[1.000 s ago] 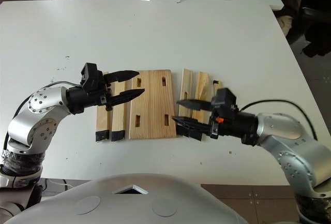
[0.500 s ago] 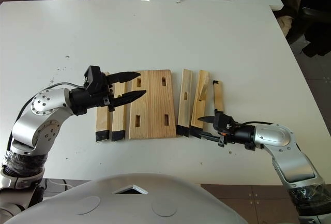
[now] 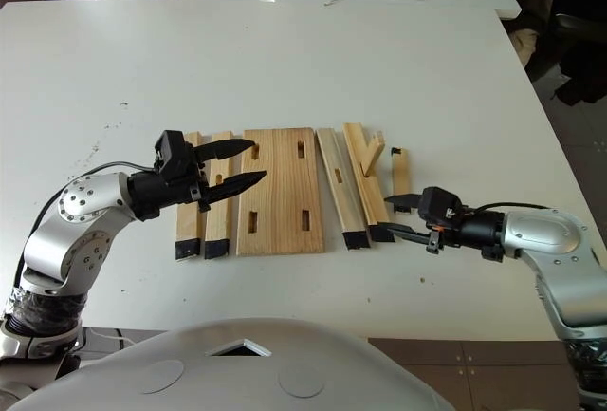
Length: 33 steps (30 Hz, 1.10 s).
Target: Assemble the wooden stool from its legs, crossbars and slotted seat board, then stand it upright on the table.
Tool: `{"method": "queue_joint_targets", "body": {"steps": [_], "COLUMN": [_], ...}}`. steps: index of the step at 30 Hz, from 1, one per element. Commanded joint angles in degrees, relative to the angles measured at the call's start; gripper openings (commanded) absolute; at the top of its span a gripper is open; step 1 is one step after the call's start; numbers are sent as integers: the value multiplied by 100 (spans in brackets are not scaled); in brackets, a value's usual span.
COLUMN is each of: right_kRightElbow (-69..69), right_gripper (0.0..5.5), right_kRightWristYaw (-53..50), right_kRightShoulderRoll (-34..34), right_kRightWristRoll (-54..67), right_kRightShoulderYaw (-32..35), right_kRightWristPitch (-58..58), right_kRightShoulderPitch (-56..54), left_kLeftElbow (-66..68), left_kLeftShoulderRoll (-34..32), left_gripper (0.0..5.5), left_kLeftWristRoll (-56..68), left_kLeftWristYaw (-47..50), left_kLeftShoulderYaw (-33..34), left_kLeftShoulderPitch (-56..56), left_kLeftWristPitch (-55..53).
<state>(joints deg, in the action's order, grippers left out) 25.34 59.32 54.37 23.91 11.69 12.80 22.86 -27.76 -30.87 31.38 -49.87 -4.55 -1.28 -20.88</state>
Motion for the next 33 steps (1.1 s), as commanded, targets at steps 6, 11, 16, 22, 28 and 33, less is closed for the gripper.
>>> {"method": "queue_joint_targets", "body": {"steps": [6, 11, 16, 22, 28, 33], "right_kRightElbow": [2041, 2243, 2215, 1907, 1580, 1457], "right_gripper": [314, 314, 314, 314, 314, 314], "right_kRightWristYaw": [-2955, -3964, -4371, -4554, -4628, -4622], "right_kRightShoulderRoll": [-1308, -2104, -2453, -2672, -2927, -3025], "right_kRightWristRoll": [-241, -376, -488, -634, -772, -832], "right_kRightShoulderYaw": [-104, -647, -797, -961, -1127, -1253], "right_kRightWristPitch": [2973, 3773, 3999, 3903, 3687, 3555], "right_kRightShoulderPitch": [908, 665, 474, 353, 386, 453], "left_kLeftElbow": [-312, -297, -250, -206, -165, -152], "left_kLeftShoulderRoll": [-28, 7, -1, 3, 0, 0], "left_gripper": [277, 277, 277, 277, 277, 277], "left_kLeftWristRoll": [-49, -95, -90, -101, -98, -106], "left_kLeftWristYaw": [273, 317, 292, 278, 246, 242], "left_kLeftShoulderYaw": [147, 50, 15, -23, -50, -56], "left_kLeftShoulderPitch": [-386, -309, -216, -172, -100, -77], "left_kLeftWristPitch": [47, 47, 36, 58, 59, 56]}}
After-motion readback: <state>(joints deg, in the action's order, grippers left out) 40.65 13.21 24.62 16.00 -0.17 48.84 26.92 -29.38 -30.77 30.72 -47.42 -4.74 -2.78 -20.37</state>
